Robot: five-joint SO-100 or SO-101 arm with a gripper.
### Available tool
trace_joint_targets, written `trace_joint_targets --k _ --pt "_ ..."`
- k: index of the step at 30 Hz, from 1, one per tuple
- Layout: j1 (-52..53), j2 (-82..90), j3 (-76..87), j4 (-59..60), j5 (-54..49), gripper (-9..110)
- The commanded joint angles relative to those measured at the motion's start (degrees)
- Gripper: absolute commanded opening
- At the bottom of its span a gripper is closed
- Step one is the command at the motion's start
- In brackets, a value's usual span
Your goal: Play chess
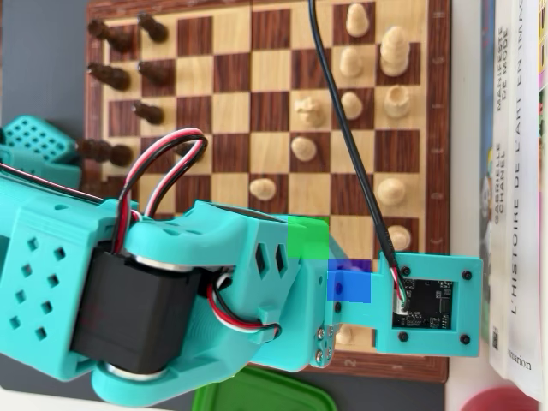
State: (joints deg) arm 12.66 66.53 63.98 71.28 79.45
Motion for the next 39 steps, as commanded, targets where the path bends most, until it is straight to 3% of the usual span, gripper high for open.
trace_joint_targets --k 1,39 --pt "0.79 0.0 -4.31 -0.79 -0.09 12" --pt "0.26 -2.9 -4.92 -0.88 0.44 13"
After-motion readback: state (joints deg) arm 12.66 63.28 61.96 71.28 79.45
